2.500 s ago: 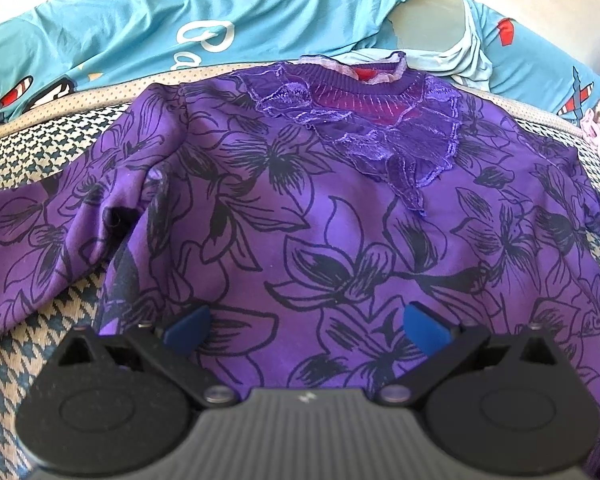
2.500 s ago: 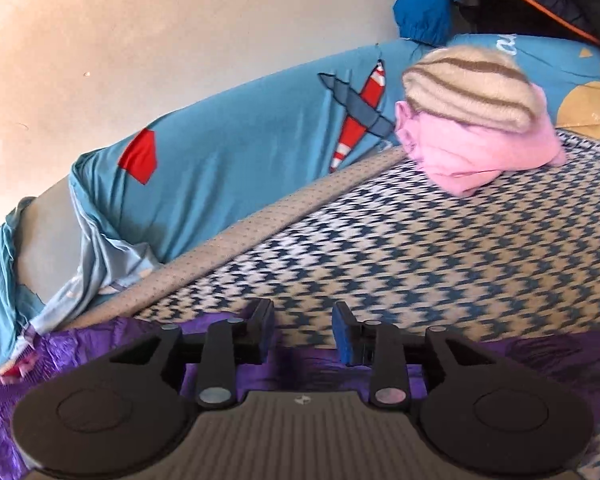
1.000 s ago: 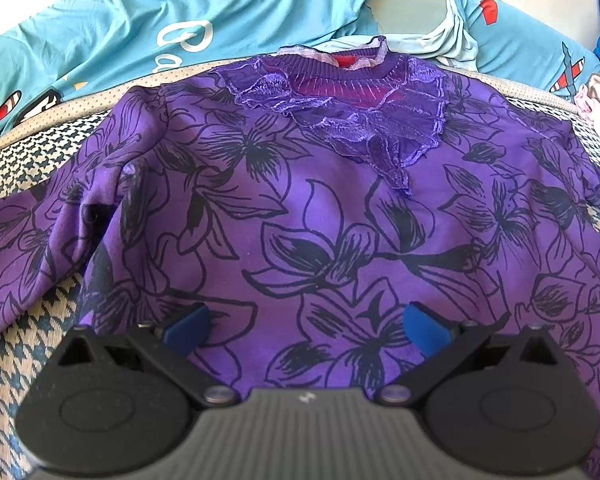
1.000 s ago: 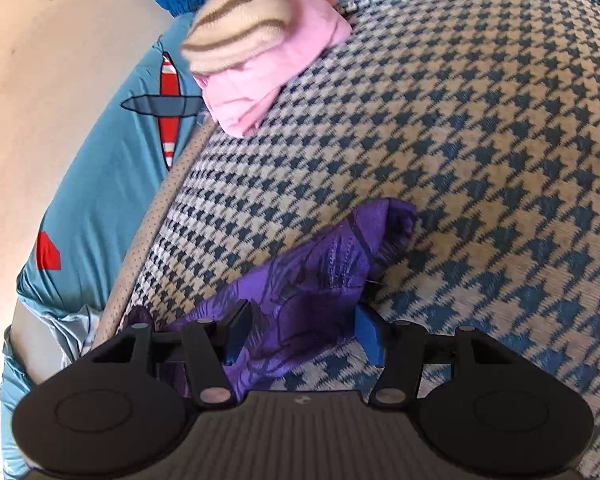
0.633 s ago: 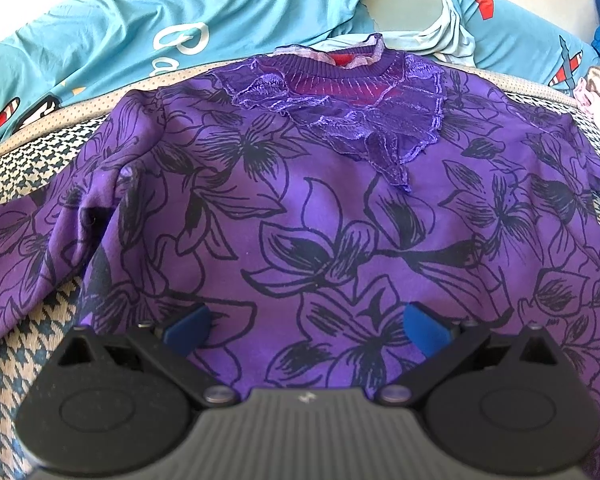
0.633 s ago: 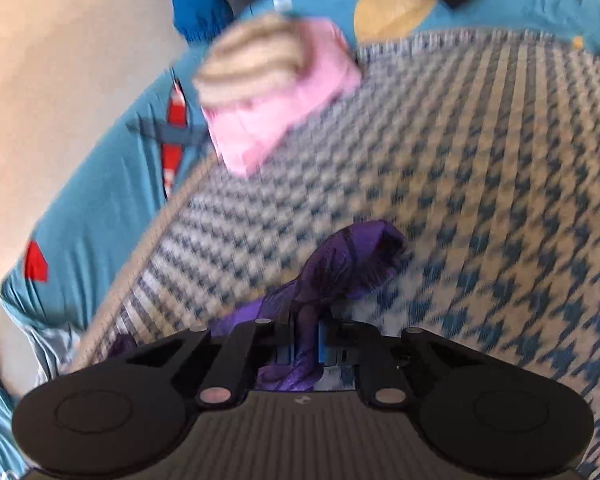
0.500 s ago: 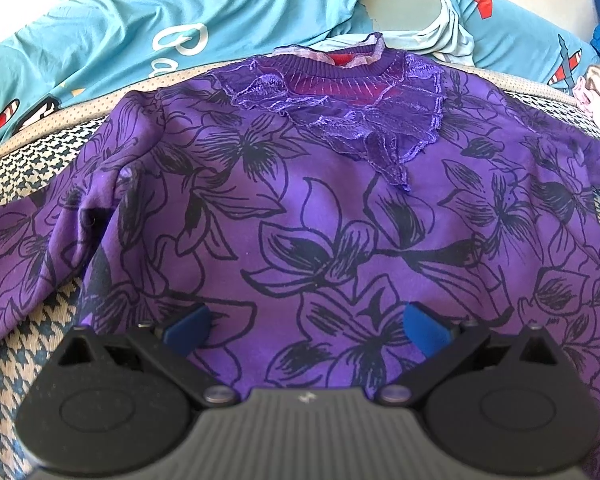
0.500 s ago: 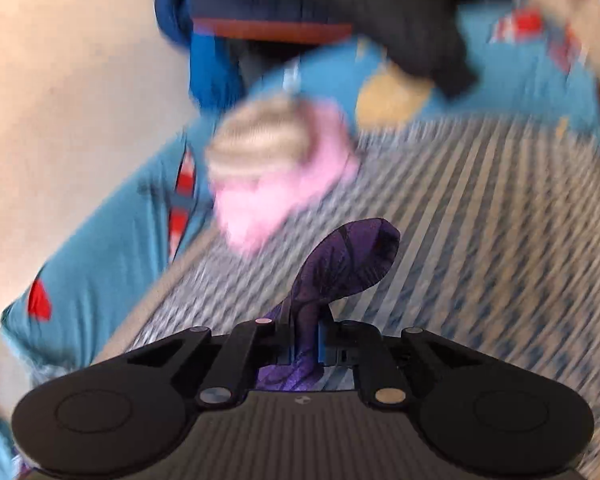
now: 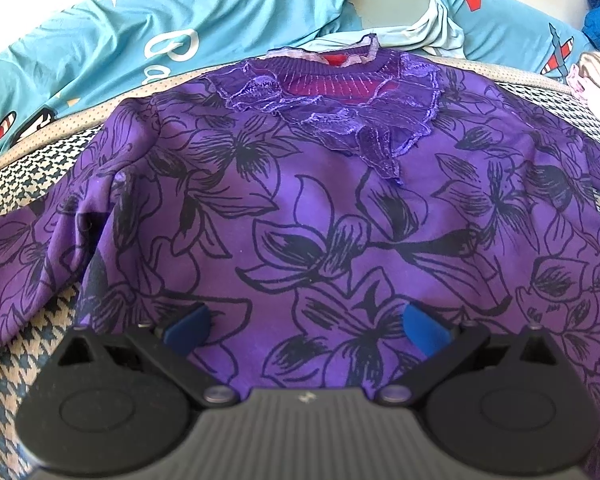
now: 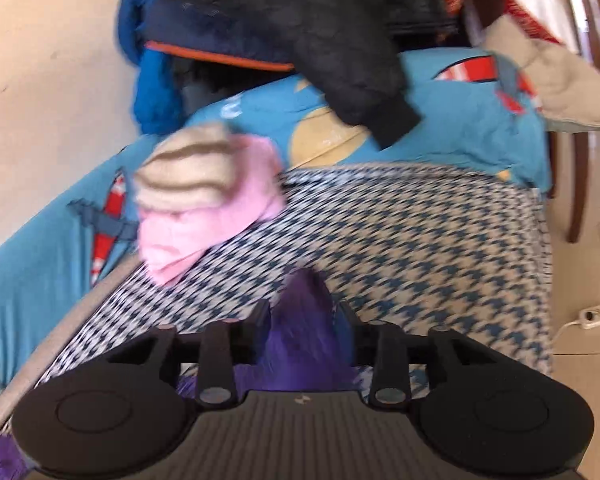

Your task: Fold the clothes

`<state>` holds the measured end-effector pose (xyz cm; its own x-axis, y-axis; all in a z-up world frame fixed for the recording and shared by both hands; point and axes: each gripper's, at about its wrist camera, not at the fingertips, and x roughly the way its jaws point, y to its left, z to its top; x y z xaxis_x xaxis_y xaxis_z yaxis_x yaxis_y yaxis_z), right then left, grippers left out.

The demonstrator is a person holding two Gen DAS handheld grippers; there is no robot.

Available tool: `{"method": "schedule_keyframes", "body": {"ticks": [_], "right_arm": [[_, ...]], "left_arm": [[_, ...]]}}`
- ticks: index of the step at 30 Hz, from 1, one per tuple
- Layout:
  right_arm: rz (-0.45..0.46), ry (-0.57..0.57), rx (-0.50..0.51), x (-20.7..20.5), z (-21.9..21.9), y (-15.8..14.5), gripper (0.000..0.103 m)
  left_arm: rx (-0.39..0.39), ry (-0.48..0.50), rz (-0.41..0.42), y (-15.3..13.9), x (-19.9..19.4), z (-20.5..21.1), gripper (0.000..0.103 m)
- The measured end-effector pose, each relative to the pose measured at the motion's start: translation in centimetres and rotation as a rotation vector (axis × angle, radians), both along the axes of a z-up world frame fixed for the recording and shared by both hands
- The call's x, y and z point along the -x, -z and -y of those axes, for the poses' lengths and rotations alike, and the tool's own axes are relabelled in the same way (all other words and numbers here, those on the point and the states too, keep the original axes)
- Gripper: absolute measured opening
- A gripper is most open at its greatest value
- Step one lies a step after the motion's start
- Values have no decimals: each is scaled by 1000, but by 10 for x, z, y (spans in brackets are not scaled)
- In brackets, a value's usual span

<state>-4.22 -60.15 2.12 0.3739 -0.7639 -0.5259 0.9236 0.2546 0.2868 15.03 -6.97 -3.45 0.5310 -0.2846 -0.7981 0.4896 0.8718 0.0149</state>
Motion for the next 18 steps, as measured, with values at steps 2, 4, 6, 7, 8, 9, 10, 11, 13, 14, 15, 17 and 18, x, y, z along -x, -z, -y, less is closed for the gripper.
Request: {"method": "schedule_keyframes", "body": {"ticks": [2, 4, 6, 7, 8, 9, 10, 11, 13, 14, 15, 17, 18], "right_arm": [[-3, 5, -12, 4, 1, 0, 37], [-11, -32, -35, 4, -1, 0, 37], [-16, -78, -49, 1, -5, -1, 37], [-17, -101, -49, 0, -8, -2, 38], [-22, -123, -48, -2, -12, -3, 38], [-28, -145, -46, -5, -15, -3, 38], [-35, -165, -46, -7, -19, -4, 39], [-41, -179, -47, -9, -23, -4, 39], [-51, -205, -51, -12, -29, -4, 41], [-54, -219, -56, -13, -32, -3, 43], [-57, -233, -62, -14, -34, -3, 44], [-61, -250, -77, -15, -38, -2, 46], [-63, -258, -86, -15, -40, -2, 46]], "left_arm": [[-1, 4, 1, -1, 2, 0, 103], [-3, 9, 3, -1, 3, 0, 103], [-7, 16, 8, -2, 4, 0, 103], [-9, 20, 10, -2, 5, 0, 103], [-12, 25, 12, -3, 6, 1, 103], [-14, 31, 15, -3, 8, 1, 103], [-17, 38, 19, -4, 9, 1, 103], [-19, 44, 22, -4, 11, 1, 103], [-25, 57, 30, -5, 14, 1, 103], [-28, 65, 36, -5, 16, 1, 103], [-29, 72, 40, -5, 18, 0, 103], [-31, 85, 46, -6, 21, -1, 103], [-32, 91, 50, -7, 23, -1, 103]]}}
